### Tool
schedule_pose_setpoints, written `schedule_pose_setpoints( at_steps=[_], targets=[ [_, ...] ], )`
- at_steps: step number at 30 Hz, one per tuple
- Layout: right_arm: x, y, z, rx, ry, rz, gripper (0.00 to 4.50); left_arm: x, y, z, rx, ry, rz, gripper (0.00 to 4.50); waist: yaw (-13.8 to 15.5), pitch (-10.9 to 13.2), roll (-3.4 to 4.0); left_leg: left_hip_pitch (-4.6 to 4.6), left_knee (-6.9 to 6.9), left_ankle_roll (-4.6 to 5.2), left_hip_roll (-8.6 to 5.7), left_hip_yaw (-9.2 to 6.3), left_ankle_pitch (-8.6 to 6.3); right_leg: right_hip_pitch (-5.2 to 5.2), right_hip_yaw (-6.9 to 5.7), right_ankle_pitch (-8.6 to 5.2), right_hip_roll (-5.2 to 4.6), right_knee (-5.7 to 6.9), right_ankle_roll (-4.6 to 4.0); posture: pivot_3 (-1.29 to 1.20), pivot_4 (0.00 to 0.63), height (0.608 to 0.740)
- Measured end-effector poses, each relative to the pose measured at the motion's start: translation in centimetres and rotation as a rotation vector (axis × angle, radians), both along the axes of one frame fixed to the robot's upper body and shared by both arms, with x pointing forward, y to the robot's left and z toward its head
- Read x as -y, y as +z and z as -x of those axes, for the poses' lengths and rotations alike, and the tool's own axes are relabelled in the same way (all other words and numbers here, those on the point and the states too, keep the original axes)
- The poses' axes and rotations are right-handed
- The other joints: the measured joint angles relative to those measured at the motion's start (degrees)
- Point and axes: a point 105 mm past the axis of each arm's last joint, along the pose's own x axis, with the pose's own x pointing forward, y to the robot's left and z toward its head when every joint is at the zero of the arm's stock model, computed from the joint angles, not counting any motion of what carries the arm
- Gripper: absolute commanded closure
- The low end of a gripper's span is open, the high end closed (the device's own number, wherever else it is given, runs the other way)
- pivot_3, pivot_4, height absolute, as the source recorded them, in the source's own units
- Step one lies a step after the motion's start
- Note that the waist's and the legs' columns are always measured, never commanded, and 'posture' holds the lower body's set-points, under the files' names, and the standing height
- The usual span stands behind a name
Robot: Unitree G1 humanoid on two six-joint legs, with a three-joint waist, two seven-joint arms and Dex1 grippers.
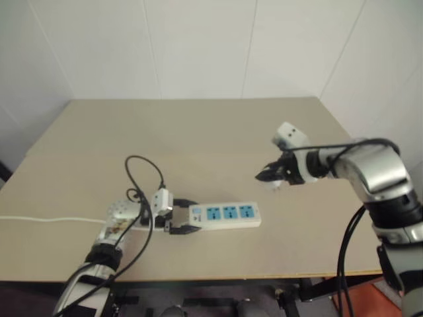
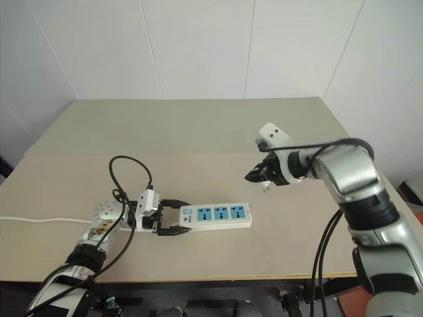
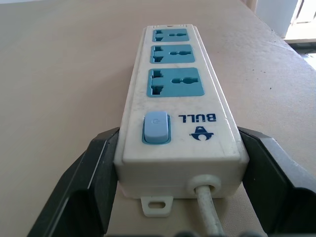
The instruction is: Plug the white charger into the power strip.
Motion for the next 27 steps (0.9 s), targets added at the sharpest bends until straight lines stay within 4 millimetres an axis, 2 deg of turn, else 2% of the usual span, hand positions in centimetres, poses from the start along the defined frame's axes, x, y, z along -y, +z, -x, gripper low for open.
schedule_pose_setpoints(
  at_steps=[5, 12, 16, 18, 27],
  targets=[
    [-2.7, -0.1, 1.5, 0.084, 0.194, -0.423, 3.37, -0.3, 0.2, 0.0, -0.007, 0.012, -0.008, 1.25, -0.3, 0.0, 0.00, 0.12, -0.01, 0.00, 0.00, 0.03, 0.00, 0.01, 0.08, 0.02, 0.03, 0.15, 0.00, 0.00, 0.150, 0.740],
    [-5.5, -1.9, 1.5, 0.175, 0.361, -0.694, 3.37, -0.5, -0.2, 0.6, -0.021, 0.021, -0.002, 1.25, -0.4, 0.0, 0.00, 0.18, -0.04, 0.00, 0.02, 0.05, 0.01, 0.02, 0.08, 0.02, 0.04, 0.14, -0.01, 0.00, 0.150, 0.740],
    [-7.3, -2.1, 1.7, 0.244, 0.444, -0.857, 3.37, -0.6, -0.1, 0.5, -0.029, 0.021, -0.004, 1.25, -0.4, 0.0, 0.01, 0.20, -0.04, -0.01, 0.02, 0.05, 0.01, 0.04, 0.08, 0.02, 0.04, 0.13, -0.01, 0.00, 0.150, 0.740],
    [-7.8, -2.3, 1.8, 0.277, 0.481, -0.897, 3.37, -0.6, -0.1, 0.5, -0.027, 0.017, -0.007, 1.25, -0.4, 0.0, 0.01, 0.20, -0.04, -0.01, 0.01, 0.04, 0.01, 0.04, 0.08, 0.02, 0.04, 0.13, -0.01, 0.00, 0.150, 0.740],
    [-9.6, -5.0, 1.4, 0.285, 0.554, -0.844, 3.37, -1.2, 0.4, 0.7, -0.020, 0.013, -0.031, 1.25, -0.6, 0.0, 0.04, 0.29, -0.08, -0.02, 0.02, 0.06, 0.01, 0.02, 0.09, 0.02, 0.05, 0.20, -0.03, 0.00, 0.150, 0.740]
  ],
)
